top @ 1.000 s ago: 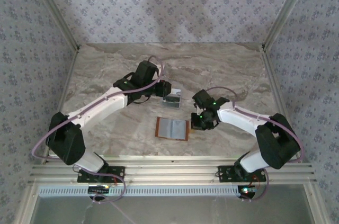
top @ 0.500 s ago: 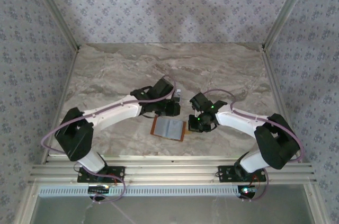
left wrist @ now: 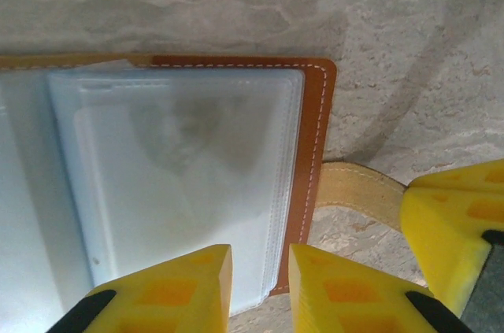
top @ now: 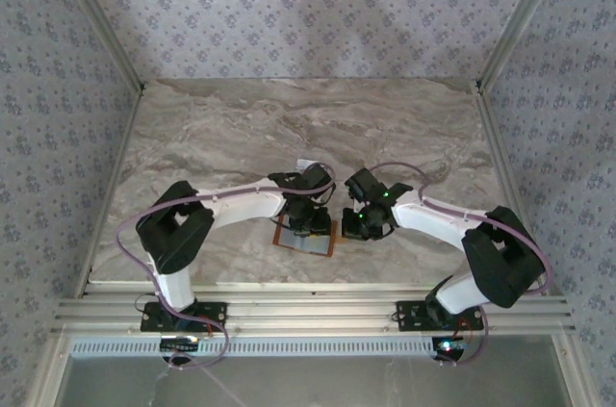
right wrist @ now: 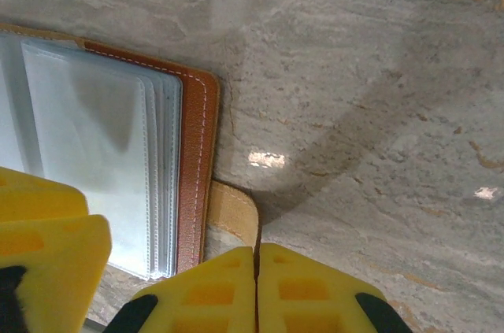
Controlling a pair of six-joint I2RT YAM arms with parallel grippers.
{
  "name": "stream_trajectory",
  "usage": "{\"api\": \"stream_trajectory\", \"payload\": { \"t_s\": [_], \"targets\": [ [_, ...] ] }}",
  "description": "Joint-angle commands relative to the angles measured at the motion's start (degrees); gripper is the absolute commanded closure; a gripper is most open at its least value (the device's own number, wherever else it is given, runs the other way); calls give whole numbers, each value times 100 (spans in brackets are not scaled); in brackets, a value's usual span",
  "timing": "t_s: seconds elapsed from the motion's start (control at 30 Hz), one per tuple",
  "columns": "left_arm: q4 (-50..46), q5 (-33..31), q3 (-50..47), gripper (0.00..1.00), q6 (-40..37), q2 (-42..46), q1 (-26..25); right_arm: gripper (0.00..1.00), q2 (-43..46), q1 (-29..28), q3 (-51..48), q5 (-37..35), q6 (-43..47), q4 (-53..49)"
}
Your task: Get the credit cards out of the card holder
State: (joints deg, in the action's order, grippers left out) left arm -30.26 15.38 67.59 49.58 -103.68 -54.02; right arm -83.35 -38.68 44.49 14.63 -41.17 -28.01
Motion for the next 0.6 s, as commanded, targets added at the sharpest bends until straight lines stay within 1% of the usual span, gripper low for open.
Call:
{"api": "stream_trajectory", "payload": {
  "t_s": [0.0,0.2,0.57],
  "targets": [
    [-119,289,258,75,53,-128,-21,91,50,-58,3,70,-49,-53],
    [-108,448,385,75,-18,-367,-12,91,47,-63,82,55,-8,-120],
    [-248,119,165,77,-62,-402,57,91,38,-69,61,23,23,-199]
  ]
}}
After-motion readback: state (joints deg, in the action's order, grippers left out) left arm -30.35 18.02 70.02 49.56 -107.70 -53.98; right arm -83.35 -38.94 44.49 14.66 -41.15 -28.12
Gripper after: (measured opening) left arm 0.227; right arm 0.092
